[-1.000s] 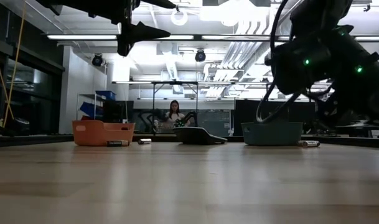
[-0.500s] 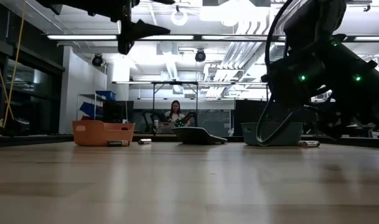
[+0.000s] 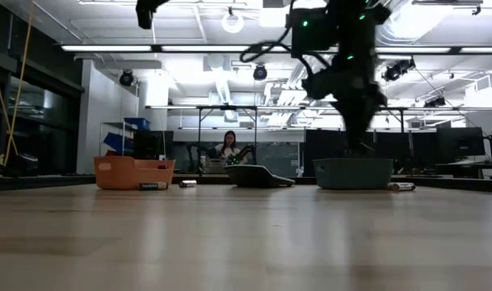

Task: Sort batteries
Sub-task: Put the golden battery into the blue bin, then put the silver battery into the orange bin

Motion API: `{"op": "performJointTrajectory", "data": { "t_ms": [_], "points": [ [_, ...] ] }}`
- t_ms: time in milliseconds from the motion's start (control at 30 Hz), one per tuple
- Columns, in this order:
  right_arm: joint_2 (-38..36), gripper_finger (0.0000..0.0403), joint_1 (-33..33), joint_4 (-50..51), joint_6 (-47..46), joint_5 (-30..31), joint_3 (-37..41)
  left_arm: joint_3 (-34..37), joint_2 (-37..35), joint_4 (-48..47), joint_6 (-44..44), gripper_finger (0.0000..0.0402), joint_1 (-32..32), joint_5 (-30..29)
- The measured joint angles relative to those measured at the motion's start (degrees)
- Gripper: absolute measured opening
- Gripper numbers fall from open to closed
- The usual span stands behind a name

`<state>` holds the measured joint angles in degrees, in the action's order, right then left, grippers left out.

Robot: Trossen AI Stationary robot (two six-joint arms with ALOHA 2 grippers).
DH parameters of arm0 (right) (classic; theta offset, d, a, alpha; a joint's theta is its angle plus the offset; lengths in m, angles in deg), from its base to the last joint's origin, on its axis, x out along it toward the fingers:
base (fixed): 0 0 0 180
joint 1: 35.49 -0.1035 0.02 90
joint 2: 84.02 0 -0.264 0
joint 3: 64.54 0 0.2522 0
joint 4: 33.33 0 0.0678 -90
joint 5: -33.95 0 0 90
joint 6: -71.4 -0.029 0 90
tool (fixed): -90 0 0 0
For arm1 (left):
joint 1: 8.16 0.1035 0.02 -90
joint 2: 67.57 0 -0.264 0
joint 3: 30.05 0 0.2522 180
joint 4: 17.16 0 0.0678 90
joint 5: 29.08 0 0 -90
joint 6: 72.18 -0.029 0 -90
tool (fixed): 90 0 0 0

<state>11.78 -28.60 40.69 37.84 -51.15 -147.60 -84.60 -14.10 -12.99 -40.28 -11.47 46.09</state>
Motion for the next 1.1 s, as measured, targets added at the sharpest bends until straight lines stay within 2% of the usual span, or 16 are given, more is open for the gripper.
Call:
{"op": "performJointTrajectory", "data": {
  "t_ms": [67, 133, 267, 400, 500, 700, 800, 933, 1100],
  "points": [
    [-0.9, 0.0036, 5.6, 0.1, -0.4, 5.3, -1.5, 0.0, -0.7, 0.0, 0.7, 0.0246, 0.0, 0.2],
    [-1.4, 0.0036, 10.7, -1.6, -1.2, 8.0, -2.6, 0.0, -1.1, 0.0, 0.9, 0.0246, -0.1, 0.5],
    [-1.7, 0.0036, 19.4, -3.3, -1.7, 8.1, -3.0, 0.0, -1.1, -0.1, 2.2, 0.0246, -0.2, 2.7],
    [-1.2, 0.0036, 24.2, -3.7, -2.2, 7.0, -1.9, 0.0, -1.1, -0.1, 2.4, 0.0246, -0.2, 4.6],
    [-1.2, 0.0047, 26.1, -5.9, -2.1, 6.5, -1.2, 0.0, -1.1, -0.1, 2.4, 0.0246, -0.1, 4.7],
    [-1.2, 0.0174, 28.7, -6.1, 5.4, -1.2, 1.0, 0.0, -1.1, -0.1, 3.7, 0.0246, 1.9, 2.5],
    [-1.3, 0.0221, 29.1, -5.2, 11.1, -5.7, 1.9, 0.0, -1.1, -0.1, 5.4, 0.0246, 3.4, 0.7],
    [-3.8, 0.0236, 28.0, -5.3, 18.1, -5.9, 2.9, 0.0, -1.1, 0.0, 6.0, 0.0246, 5.6, -2.1],
    [-11.7, 0.0233, 26.8, -7.8, 23.6, -5.9, 6.6, 0.0, -1.0, 0.0, 7.9, 0.0246, 7.5, -3.9]
  ]
}}
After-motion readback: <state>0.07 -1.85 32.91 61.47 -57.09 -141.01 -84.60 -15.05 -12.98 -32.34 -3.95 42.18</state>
